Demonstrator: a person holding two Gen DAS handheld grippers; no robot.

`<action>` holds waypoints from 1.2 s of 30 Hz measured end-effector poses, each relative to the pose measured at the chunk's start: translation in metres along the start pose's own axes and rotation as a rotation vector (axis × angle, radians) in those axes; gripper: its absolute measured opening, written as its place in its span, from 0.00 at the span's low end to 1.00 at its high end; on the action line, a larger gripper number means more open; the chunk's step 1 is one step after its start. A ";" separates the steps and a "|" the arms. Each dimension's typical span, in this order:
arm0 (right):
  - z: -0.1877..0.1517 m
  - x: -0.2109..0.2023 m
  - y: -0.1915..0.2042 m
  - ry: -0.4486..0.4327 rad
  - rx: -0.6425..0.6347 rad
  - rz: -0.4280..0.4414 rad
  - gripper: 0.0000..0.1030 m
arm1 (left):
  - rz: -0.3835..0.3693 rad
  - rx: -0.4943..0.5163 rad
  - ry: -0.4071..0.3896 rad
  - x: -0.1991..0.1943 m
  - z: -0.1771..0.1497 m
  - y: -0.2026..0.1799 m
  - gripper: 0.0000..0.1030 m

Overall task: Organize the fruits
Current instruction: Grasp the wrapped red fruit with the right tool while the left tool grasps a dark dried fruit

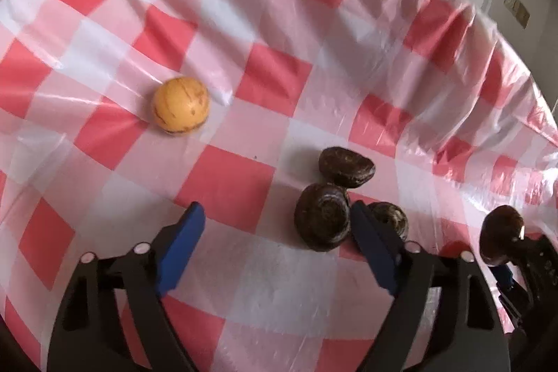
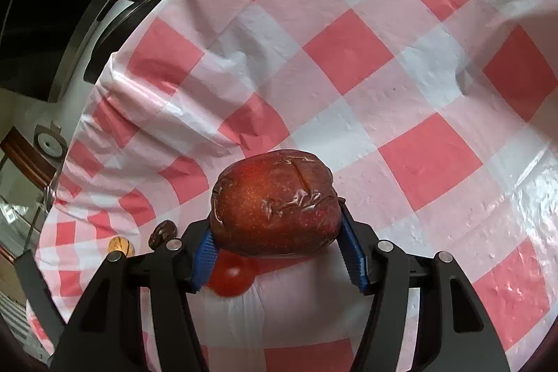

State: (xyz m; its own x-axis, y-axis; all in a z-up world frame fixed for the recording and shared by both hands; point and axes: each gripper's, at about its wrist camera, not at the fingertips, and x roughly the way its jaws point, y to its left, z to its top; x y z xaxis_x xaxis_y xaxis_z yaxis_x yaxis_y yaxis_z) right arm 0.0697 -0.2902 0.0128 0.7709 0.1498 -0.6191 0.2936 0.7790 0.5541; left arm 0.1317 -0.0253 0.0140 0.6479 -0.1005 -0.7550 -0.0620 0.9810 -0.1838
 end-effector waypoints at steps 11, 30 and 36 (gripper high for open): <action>-0.001 0.003 0.002 0.006 -0.005 -0.008 0.58 | -0.006 0.098 0.028 0.011 0.005 -0.019 0.54; 0.002 0.002 -0.008 -0.003 0.029 0.031 0.58 | -0.047 0.008 -0.021 0.000 -0.001 0.003 0.36; 0.005 0.001 -0.021 -0.005 0.094 0.046 0.58 | -0.021 -0.034 -0.118 -0.041 -0.014 0.024 0.36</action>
State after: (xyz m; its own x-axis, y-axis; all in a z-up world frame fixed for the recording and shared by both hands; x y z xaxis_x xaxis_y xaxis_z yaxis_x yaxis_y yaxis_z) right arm 0.0673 -0.3096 0.0034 0.7876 0.1807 -0.5891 0.3094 0.7108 0.6317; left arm 0.0925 0.0002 0.0317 0.7344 -0.0991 -0.6715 -0.0715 0.9725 -0.2217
